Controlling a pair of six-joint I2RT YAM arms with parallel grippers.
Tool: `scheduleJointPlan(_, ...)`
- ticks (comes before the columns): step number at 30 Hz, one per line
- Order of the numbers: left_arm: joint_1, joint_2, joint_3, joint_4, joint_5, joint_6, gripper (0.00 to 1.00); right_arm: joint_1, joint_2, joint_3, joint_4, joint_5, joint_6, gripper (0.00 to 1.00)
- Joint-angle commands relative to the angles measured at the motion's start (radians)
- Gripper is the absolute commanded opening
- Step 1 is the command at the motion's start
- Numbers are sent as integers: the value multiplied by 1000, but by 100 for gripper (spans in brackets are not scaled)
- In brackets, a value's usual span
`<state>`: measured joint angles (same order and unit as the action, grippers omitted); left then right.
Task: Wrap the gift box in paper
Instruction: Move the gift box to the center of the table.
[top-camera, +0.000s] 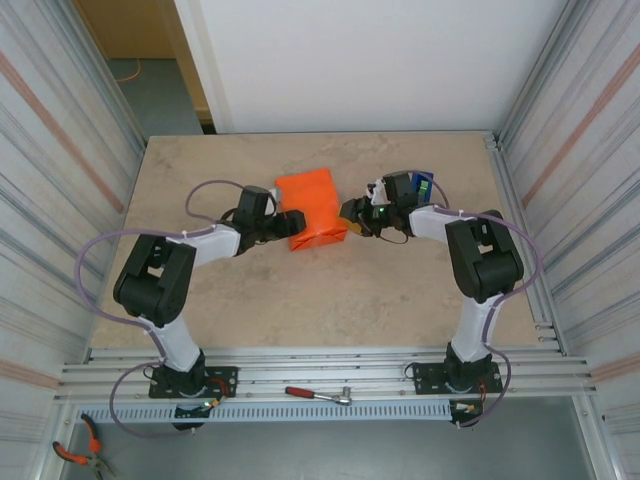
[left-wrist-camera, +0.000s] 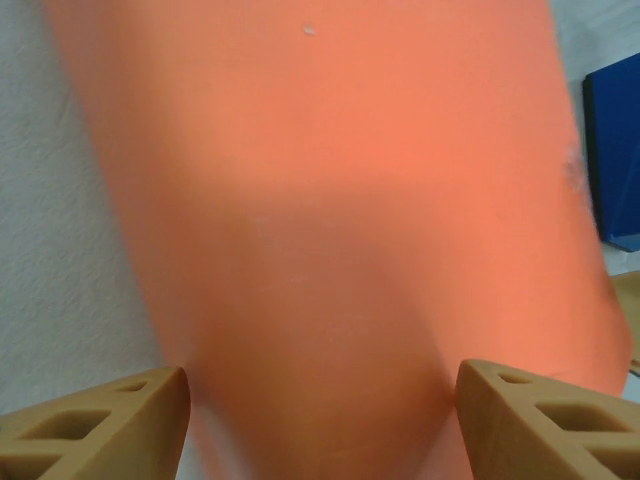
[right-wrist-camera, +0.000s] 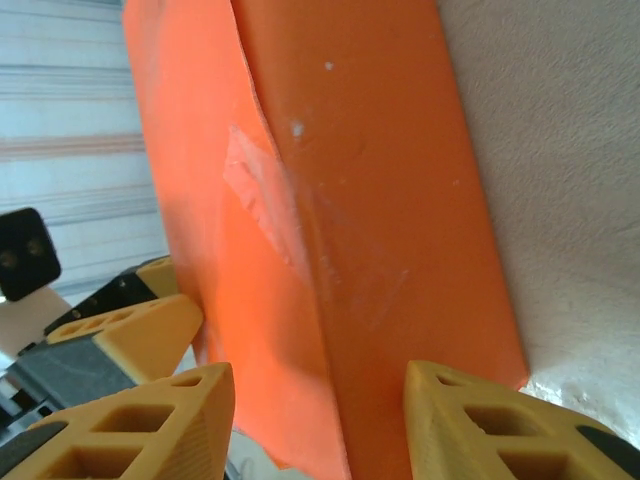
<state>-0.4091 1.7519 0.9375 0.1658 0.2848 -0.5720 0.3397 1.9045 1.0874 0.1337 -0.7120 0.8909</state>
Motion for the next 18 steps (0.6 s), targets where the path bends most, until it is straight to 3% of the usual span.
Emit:
scheduleJointPlan(1, -8, -25, -8, 60, 24, 1, 71, 31, 12, -26, 85, -32, 55, 43)
scheduleJointPlan(6, -9, -58, -22, 101, 72, -16, 68, 57, -39, -65, 122, -17, 92, 39)
scheduleJointPlan(18, -10, -168, -86, 105, 104, -56, 68, 95, -186, -146, 109, 70, 118, 40)
